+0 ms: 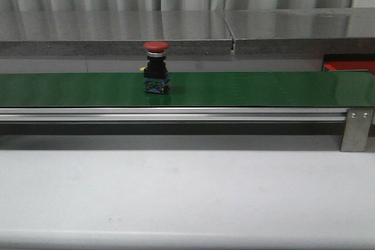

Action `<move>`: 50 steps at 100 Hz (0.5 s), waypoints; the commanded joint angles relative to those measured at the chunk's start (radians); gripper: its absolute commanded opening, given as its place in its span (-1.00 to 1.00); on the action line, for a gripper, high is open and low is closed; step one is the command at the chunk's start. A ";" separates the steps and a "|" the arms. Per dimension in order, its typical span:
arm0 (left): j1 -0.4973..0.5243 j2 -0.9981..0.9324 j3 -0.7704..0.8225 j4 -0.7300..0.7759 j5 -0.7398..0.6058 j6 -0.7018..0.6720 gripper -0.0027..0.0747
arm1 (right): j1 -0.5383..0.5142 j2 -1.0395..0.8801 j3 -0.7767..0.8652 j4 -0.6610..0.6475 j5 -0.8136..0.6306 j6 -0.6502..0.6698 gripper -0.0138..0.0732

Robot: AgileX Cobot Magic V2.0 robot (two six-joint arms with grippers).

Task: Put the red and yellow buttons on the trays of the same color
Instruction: 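Carry the yellow button to the yellow tray and open the right gripper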

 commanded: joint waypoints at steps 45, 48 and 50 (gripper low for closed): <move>-0.008 0.004 -0.028 -0.012 -0.076 -0.005 -0.98 | -0.007 0.006 -0.030 -0.012 -0.011 -0.015 0.24; -0.008 0.004 -0.028 -0.012 -0.076 -0.005 -0.98 | -0.007 0.006 -0.030 -0.012 -0.011 -0.015 0.32; -0.008 0.004 -0.028 -0.012 -0.076 -0.005 -0.98 | -0.007 0.006 -0.030 -0.012 -0.011 -0.015 0.38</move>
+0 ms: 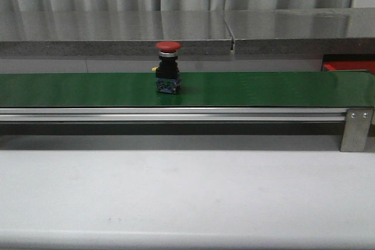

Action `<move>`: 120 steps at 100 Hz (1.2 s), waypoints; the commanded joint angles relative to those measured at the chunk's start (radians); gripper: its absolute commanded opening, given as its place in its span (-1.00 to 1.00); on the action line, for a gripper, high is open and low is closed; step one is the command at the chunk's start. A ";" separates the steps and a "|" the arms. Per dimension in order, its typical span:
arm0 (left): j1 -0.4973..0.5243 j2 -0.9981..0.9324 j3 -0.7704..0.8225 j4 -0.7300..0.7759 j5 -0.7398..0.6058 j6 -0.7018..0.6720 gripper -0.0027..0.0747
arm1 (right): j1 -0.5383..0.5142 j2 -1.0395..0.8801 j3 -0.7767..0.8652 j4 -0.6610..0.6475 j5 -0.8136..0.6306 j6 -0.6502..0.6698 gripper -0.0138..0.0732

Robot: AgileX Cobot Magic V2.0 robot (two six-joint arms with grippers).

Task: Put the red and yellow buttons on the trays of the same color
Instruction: 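Carry the yellow button to the yellow tray and open the right gripper, then lower the right gripper onto the red button on the belt and grasp it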

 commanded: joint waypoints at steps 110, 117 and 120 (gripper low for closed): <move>-0.008 0.004 -0.028 -0.012 -0.076 -0.005 -0.98 | 0.017 -0.324 -0.077 -0.009 0.321 -0.012 0.56; -0.008 0.004 -0.028 -0.012 -0.076 -0.005 -0.98 | 0.035 -0.324 -0.105 -0.013 0.413 -0.012 0.56; -0.008 0.004 -0.028 -0.012 -0.076 -0.005 -0.98 | 0.046 -0.323 -0.114 -0.017 0.438 -0.016 0.56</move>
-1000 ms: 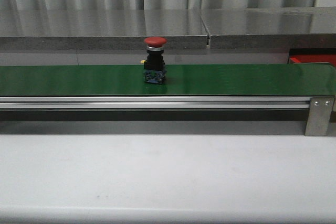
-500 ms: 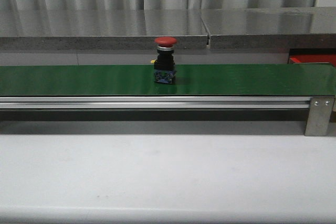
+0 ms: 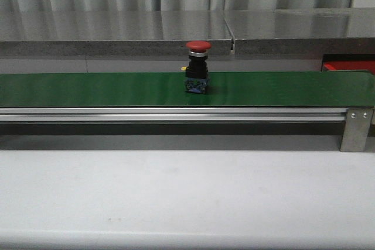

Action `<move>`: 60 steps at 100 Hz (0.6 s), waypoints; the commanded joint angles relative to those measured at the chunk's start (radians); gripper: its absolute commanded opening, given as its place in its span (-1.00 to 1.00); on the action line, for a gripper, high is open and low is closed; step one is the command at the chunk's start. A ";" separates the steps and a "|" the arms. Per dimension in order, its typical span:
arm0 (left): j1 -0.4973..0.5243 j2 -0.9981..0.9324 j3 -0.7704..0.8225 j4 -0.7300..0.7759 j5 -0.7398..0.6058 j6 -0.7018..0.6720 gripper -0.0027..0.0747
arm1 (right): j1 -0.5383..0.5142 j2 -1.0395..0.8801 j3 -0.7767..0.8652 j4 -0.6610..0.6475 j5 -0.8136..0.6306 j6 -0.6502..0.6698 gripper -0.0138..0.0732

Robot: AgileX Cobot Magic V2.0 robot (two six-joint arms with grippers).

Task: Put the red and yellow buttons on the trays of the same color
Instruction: 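Lower the right gripper onto the red button on the belt and grasp it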

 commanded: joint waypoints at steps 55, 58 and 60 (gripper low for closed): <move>-0.008 0.004 -0.028 -0.012 -0.076 -0.005 -0.98 | 0.421 0.077 -0.184 0.001 0.178 -0.252 0.56; -0.008 0.004 -0.028 -0.012 -0.076 -0.005 -0.98 | 0.437 0.092 -0.198 0.001 0.181 -0.264 0.56; -0.008 0.004 -0.028 -0.012 -0.076 -0.005 -0.98 | 0.449 0.103 -0.206 0.001 0.184 -0.271 0.56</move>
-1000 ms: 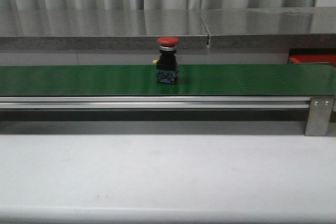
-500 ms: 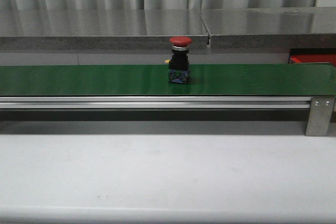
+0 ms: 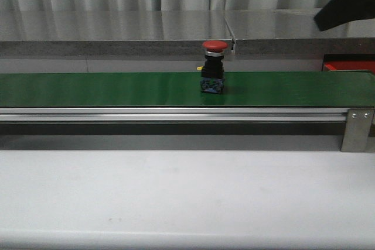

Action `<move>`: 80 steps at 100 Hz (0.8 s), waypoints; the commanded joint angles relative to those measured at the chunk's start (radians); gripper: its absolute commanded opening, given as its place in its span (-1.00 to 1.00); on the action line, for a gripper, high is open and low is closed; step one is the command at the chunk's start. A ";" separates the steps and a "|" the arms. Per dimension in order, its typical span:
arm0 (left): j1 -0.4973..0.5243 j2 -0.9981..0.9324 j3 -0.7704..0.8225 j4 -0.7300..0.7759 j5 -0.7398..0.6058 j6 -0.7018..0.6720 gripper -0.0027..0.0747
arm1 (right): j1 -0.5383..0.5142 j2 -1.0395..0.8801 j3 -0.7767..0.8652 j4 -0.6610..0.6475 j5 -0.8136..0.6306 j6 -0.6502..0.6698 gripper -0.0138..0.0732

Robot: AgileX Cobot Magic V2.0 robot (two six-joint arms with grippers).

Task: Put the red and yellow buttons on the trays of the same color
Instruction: 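Lower the right gripper onto the red button on the belt and grasp it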

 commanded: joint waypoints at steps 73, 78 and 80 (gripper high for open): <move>-0.008 0.004 -0.028 -0.012 -0.076 -0.005 -0.98 | 0.188 0.309 -0.320 0.054 0.112 -0.065 0.56; -0.008 0.004 -0.028 -0.012 -0.076 -0.005 -0.98 | 0.190 0.320 -0.329 0.059 0.116 -0.065 0.56; -0.008 0.004 -0.028 -0.012 -0.076 -0.005 -0.98 | 0.191 0.326 -0.334 0.060 0.116 -0.065 0.56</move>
